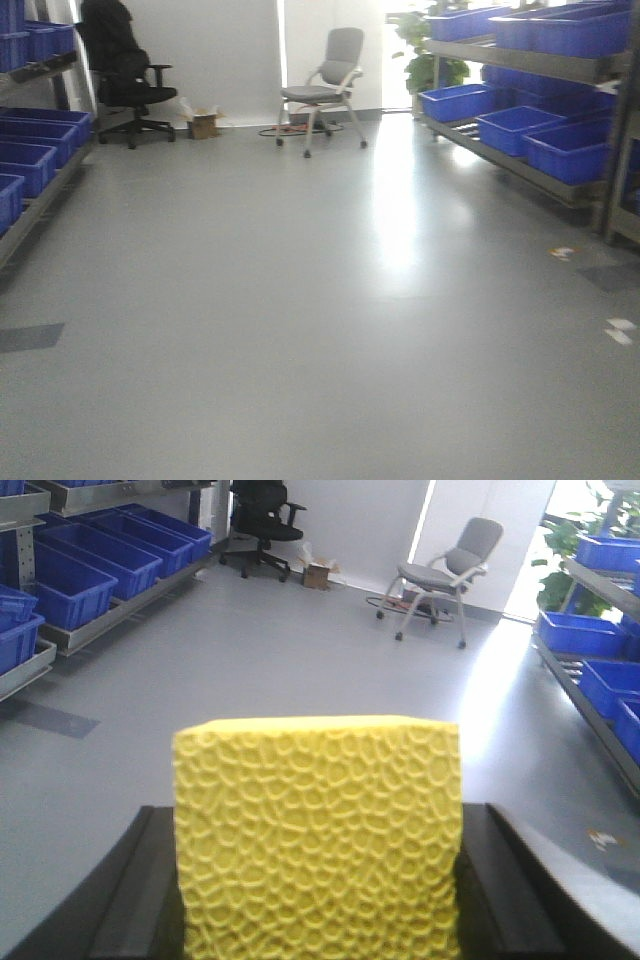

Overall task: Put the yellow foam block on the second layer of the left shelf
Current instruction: 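Drive the base away from the table toward the bin shelf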

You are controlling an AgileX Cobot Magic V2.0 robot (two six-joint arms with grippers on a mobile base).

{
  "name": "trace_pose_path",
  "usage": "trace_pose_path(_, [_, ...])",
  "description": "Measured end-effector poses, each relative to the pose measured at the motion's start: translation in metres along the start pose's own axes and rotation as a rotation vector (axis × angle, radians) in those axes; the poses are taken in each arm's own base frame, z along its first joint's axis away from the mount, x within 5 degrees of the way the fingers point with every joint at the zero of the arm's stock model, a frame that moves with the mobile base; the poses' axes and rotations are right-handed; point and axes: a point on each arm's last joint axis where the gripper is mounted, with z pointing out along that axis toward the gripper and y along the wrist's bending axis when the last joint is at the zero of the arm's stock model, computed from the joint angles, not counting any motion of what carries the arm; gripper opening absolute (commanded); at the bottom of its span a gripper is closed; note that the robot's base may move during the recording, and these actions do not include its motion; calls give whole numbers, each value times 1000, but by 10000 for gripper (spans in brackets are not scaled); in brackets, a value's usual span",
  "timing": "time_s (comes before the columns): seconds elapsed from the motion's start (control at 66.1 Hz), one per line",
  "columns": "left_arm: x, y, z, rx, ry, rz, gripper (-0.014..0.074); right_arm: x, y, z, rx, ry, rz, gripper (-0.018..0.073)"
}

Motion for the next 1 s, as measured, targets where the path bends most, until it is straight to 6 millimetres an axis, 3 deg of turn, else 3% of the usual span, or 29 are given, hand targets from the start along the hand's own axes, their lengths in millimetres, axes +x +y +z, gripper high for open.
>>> trace_pose_path(0.998, [0,0,0,0,-2,0,136,0,0,0,0,0,0,267])
